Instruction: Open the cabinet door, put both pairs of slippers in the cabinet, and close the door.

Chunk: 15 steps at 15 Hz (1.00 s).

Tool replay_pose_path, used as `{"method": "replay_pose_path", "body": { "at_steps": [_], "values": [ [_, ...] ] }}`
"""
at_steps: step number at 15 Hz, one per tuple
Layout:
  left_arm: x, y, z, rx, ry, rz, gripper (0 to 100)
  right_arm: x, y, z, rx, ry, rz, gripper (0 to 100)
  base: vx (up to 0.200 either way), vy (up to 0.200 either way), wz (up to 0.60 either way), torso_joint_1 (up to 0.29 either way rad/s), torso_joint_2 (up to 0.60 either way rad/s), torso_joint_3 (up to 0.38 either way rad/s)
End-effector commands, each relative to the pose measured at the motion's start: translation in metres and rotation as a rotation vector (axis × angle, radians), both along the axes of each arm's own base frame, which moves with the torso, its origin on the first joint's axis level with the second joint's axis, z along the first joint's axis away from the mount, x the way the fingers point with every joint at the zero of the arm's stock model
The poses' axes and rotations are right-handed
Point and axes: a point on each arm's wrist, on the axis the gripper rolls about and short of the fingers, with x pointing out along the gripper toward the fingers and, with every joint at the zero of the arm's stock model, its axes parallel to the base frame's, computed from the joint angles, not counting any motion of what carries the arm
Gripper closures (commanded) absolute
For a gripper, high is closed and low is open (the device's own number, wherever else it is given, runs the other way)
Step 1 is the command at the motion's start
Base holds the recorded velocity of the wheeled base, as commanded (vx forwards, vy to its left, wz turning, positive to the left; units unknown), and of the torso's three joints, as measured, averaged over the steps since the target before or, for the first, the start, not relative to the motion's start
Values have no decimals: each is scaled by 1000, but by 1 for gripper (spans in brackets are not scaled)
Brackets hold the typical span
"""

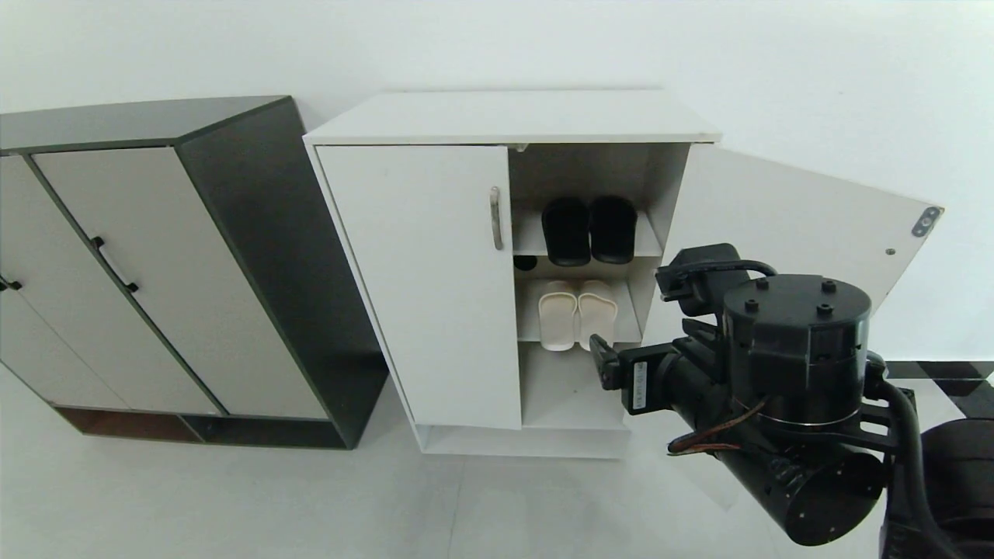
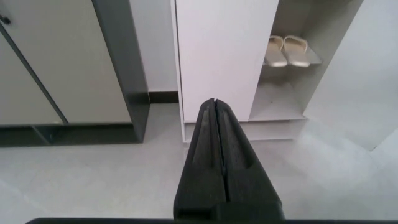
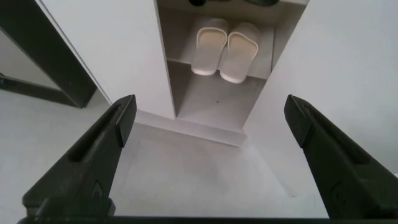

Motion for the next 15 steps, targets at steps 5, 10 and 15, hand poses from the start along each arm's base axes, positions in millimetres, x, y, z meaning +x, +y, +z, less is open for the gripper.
{"method": "replay_pose_path", "body": {
  "at_steps": [5, 10, 15],
  "values": [
    [0, 0, 0, 0, 2, 0, 100, 0, 0, -2, -5, 5, 2, 0, 0, 0, 0, 155, -476, -318],
    [0, 0, 0, 0, 1, 0, 100, 0, 0, -2, -6, 4, 2, 0, 0, 0, 0, 187, -495, -308],
    [0, 0, 0, 0, 1, 1, 100, -2, -2, 4, 18, -14, 3, 0, 0, 0, 0, 226, -537, -311]
  ]
}}
